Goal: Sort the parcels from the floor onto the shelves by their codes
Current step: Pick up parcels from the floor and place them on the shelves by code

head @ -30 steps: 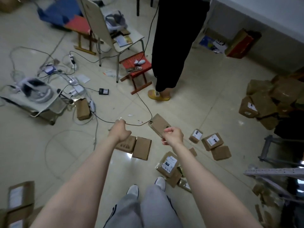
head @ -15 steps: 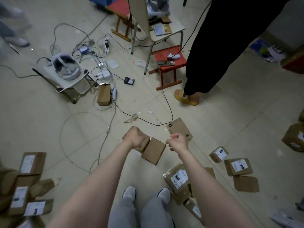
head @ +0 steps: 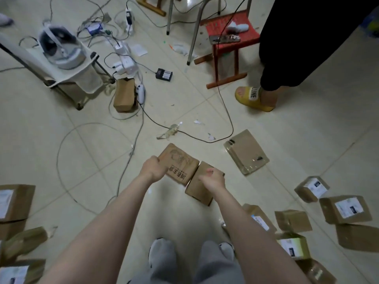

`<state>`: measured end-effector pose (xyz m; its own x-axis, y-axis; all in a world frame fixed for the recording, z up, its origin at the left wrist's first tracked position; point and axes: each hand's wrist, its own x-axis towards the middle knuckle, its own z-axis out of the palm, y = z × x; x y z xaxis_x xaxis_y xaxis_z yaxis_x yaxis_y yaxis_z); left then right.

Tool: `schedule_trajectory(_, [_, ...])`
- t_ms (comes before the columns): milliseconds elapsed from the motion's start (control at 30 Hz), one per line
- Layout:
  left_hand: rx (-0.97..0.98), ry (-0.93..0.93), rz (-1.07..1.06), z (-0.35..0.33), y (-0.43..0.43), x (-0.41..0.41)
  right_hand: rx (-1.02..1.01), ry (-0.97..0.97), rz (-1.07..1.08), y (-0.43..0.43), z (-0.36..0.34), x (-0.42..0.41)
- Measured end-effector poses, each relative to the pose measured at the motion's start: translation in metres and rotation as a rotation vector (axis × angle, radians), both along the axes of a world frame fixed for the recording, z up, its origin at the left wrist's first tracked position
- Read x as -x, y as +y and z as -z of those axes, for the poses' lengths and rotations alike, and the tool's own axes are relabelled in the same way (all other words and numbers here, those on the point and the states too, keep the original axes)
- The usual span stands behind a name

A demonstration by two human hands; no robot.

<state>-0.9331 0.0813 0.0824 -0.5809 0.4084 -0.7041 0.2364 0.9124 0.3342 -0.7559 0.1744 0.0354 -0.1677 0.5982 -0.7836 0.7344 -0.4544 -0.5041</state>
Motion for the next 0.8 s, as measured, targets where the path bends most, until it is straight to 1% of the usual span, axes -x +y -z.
schedule_trajectory(133, [-0.005, 0.009, 0.030, 0.076, 0.004, 0.016, 0.040, -0.018, 0.037, -0.003, 0.071, 0.018])
schedule_trajectory(333, [-0.022, 0.067, 0.032, 0.176, 0.019, 0.035, 0.050, -0.038, 0.066, 0.002, 0.153, 0.035])
schedule_trajectory(467, [-0.059, 0.086, -0.084, 0.230, 0.024, 0.042, 0.062, -0.041, 0.030, 0.019, 0.210, 0.059])
schedule_trajectory(567, [-0.073, 0.064, -0.172, 0.267, 0.017, 0.050, 0.059, -0.044, -0.011, 0.029, 0.231, 0.070])
schedule_trajectory(633, [-0.116, 0.020, -0.245, 0.286, 0.013, 0.053, 0.106, -0.057, -0.010, 0.030, 0.235, 0.074])
schedule_trajectory(733, [-0.158, -0.055, -0.360, 0.289, 0.012, 0.047, 0.223, -0.019, 0.108, 0.030, 0.255, 0.070])
schedule_trajectory(800, [-0.183, -0.074, -0.407, 0.280, 0.014, 0.037, 0.217, 0.012, 0.212, 0.034, 0.283, 0.062])
